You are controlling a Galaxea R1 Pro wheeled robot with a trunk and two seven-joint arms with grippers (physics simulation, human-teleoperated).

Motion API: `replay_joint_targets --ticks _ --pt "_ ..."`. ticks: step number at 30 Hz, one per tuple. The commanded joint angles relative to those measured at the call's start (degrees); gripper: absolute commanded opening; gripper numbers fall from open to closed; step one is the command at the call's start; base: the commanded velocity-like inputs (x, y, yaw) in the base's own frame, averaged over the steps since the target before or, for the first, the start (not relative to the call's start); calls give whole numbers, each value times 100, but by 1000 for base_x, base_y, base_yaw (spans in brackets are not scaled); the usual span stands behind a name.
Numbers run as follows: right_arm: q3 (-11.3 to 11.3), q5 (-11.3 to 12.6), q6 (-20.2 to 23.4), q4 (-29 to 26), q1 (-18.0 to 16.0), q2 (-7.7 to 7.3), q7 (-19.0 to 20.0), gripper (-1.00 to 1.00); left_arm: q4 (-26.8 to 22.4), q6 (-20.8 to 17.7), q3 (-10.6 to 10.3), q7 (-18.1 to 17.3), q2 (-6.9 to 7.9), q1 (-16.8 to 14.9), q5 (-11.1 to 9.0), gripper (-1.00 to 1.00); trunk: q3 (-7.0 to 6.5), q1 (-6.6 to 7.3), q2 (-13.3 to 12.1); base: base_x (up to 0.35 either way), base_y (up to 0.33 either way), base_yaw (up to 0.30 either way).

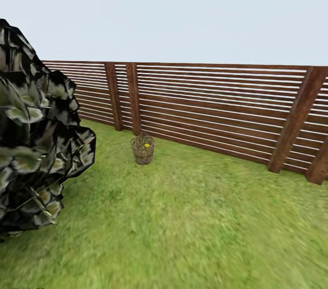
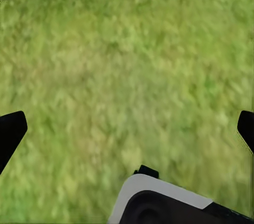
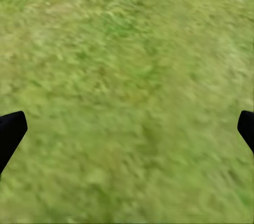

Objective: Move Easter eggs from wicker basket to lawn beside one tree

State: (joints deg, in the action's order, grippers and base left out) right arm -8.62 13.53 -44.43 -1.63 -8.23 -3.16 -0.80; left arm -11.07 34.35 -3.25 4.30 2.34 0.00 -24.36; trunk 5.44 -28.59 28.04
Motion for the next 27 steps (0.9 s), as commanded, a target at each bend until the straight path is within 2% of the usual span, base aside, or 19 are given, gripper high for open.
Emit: replay_joint_targets --ticks 1,27 --pt "-44 -43 -13 2 -3 0 -8 100 -9 10 -35 45 3 0 2 100 8 -5 9 264 -240 256" --pt "-44 -43 -22 -4 -3 0 -8 100 -9 10 -35 45 1 0 2 100 -87 -5 9 264 -240 240"
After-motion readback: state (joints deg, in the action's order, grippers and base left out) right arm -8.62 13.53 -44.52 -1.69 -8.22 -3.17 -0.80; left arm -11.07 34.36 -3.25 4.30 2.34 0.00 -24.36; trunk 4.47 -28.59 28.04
